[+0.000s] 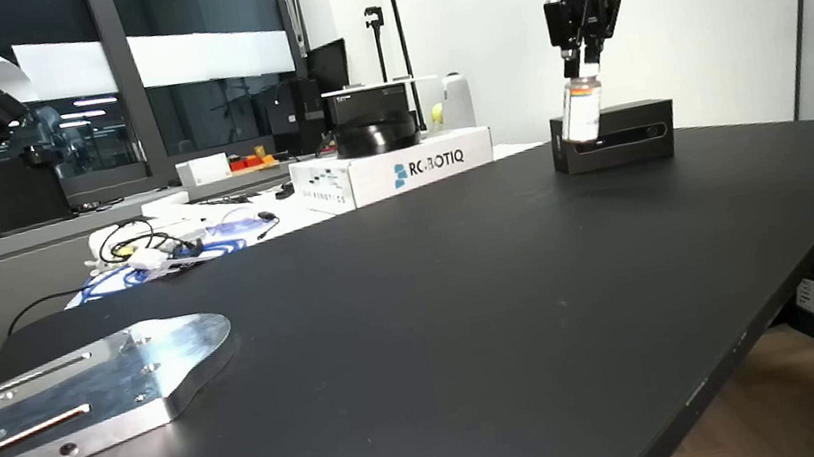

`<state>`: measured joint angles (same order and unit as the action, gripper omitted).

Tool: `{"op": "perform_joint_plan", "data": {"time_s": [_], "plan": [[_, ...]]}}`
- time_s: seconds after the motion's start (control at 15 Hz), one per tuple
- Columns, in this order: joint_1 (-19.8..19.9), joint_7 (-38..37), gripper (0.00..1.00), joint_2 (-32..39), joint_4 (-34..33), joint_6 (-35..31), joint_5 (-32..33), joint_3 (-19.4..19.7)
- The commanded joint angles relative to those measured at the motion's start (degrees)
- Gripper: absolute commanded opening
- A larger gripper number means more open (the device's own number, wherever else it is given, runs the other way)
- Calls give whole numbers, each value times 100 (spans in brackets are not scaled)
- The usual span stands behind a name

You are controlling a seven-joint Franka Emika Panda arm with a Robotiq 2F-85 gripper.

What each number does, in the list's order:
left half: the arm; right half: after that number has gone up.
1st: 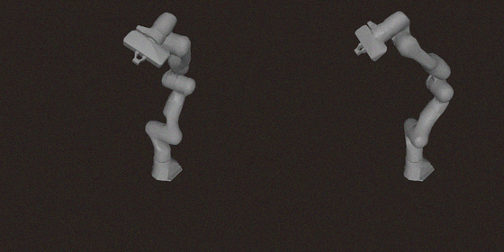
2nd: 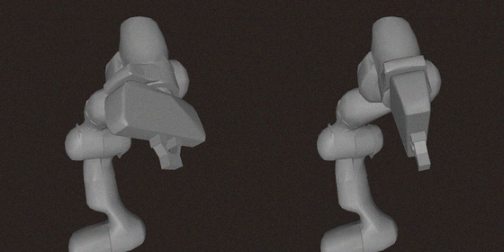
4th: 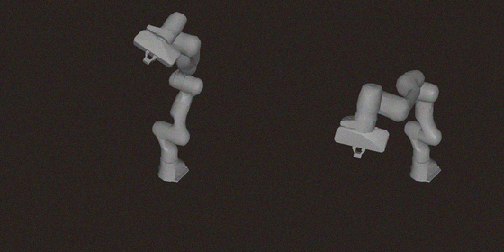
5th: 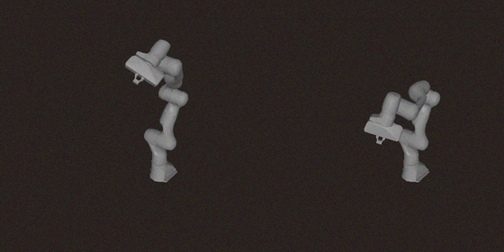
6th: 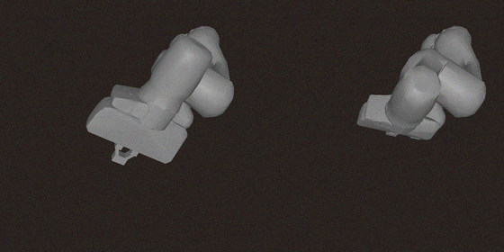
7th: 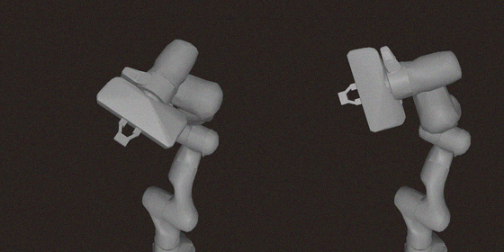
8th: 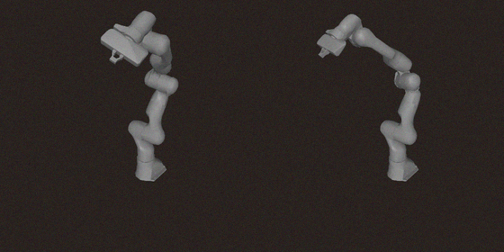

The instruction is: Put the bottle on the box

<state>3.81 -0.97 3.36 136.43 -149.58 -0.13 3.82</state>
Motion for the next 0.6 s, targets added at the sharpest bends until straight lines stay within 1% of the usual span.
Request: {"op": "perform_joint_plan", "data": {"time_s": [0.0, 0.33, 0.53], "plan": [[146, -121, 19, 313, -549, 156, 130, 179], [311, -160, 19, 628, -1006, 195, 129, 394], [428, -63, 19, 807, -1316, 360, -14, 471]]}}
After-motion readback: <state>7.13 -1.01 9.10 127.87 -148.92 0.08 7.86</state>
